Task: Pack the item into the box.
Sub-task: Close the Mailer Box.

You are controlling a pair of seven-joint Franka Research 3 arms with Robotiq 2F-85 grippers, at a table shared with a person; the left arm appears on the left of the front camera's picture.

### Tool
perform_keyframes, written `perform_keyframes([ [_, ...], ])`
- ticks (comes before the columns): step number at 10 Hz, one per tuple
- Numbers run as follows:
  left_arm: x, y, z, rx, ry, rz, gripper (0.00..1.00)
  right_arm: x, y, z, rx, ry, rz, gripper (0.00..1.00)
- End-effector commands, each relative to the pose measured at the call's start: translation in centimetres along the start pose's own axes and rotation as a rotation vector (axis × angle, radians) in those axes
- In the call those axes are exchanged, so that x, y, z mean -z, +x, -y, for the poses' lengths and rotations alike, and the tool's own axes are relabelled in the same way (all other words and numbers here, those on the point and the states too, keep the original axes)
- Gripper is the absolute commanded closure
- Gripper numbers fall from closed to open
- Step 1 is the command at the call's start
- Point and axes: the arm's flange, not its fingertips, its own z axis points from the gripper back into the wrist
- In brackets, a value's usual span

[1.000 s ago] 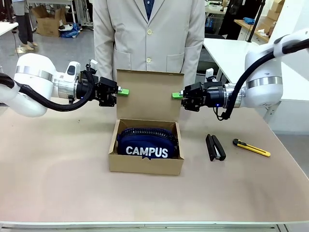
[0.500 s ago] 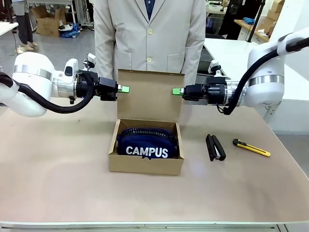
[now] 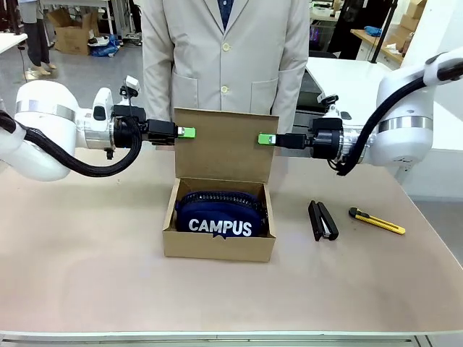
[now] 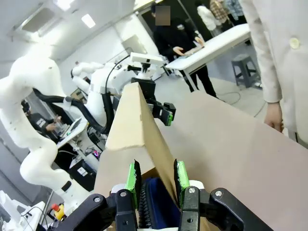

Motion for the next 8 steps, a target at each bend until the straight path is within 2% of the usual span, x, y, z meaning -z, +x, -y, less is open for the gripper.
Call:
perform_keyframes([
  [1,-0.4,-1.1,1.5,0.057,-0.008,0.031,0.44,-0.5,-0.5,-2.3,-0.059,0.01,0.01,0.6],
  [5,-1.0,-2.2,2.1,0.139,-0.025,-0.018,0.44,-0.4,-1.4,-2.9,-0.125,0.009,-0.017,0.6],
  [8,-1.4,-3.8,1.9,0.184,-0.035,-0.045,0.44,0.0,-3.6,-3.2,-0.183,0.03,-0.036,0.6],
])
